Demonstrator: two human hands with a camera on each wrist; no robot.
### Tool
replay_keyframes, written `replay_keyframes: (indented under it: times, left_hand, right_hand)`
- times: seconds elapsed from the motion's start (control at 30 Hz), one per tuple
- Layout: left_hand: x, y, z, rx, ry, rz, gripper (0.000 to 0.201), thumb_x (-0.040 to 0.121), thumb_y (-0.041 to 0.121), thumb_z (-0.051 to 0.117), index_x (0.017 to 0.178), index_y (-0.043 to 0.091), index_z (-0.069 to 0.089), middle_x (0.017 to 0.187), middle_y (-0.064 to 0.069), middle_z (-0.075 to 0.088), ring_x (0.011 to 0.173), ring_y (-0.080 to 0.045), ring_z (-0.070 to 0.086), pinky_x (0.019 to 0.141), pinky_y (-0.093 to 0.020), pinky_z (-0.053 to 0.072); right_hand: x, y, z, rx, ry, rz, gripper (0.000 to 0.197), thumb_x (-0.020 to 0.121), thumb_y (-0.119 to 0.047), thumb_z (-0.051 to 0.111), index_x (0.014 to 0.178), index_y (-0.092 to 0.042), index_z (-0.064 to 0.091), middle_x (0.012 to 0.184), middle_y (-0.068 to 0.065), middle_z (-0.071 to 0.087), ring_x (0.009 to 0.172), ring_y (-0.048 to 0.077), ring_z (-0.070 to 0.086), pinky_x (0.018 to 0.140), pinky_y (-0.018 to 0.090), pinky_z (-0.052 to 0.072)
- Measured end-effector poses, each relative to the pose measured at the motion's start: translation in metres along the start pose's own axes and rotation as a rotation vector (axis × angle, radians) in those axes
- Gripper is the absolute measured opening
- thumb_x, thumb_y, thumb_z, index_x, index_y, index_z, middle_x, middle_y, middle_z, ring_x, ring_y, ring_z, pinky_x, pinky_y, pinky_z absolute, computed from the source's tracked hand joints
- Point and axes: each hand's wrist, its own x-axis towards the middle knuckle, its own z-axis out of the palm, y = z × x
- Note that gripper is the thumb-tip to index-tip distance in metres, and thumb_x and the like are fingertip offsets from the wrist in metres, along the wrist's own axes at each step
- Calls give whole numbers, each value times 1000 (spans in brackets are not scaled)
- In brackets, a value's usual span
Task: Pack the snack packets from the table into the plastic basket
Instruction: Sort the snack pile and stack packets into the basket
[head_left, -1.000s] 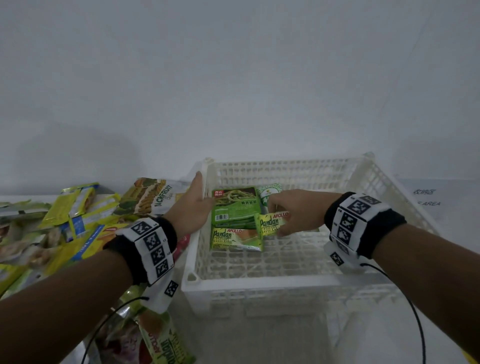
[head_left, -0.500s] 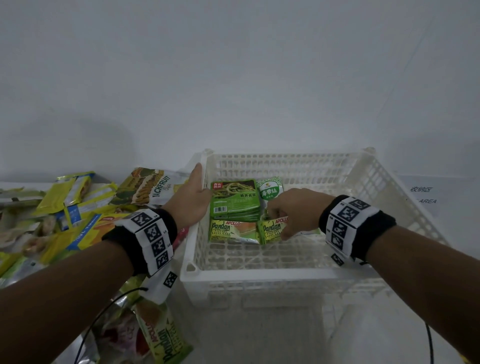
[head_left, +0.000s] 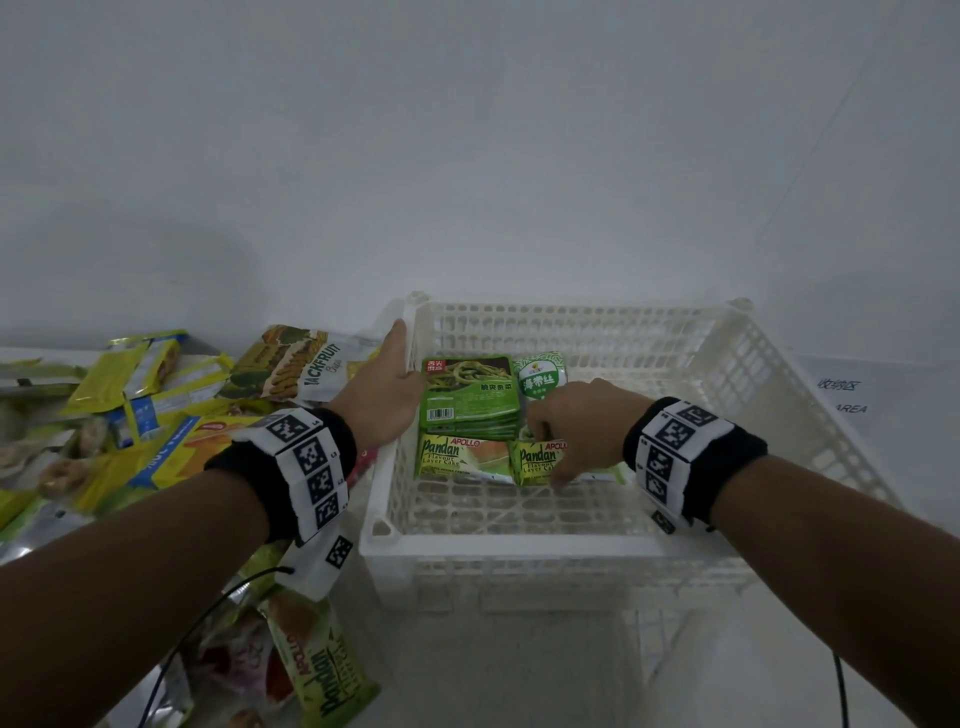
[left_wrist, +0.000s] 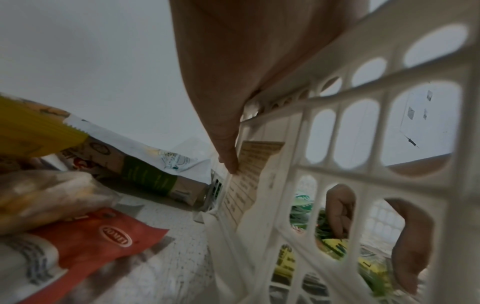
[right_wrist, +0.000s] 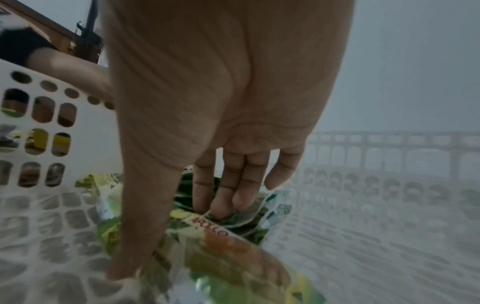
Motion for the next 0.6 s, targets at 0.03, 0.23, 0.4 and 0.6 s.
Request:
replay_keyframes:
  times: [0.03,0.23,0.4,0.6]
  left_hand:
    - [1,-1,0,9,0,-2,69,109,15,36,161,13,-9,170,0,-5,150,-6,15,77,7,19]
    - [3,-3,1,35,5,-9,69,109,17,37,162,13,-8,170,0,-4,154,-12,9,92,-1,15]
    - [4,-4,2,53,2,0,69,109,15,37,161,12,-9,170,0,-5,139,-2,22,80,0,22]
    - [6,-4,2,87,23,-20,69,109,17,37,161,12,-8,170,-1,-4,153,-15,15,89,-2,18]
  right_hand:
    - [0,0,-2,27,12,-3,55,70,-61,83,101,-29,52,95,-8,58,88,17,58,72,34,49]
    - [4,-15,-21,94,164,-148,45,78,-62,76,99,-26,61,90,-9,63,82,15,58,67,32,47]
    - [15,-45,-19,-34,170,-262,36,80,-61,72,92,-29,62,83,-10,64,77,14,58,64,30,43]
    - [23,-55,-15,-139,200,-264,20,86,-40,70,88,-29,55,76,-10,53,73,17,51,55,27,27]
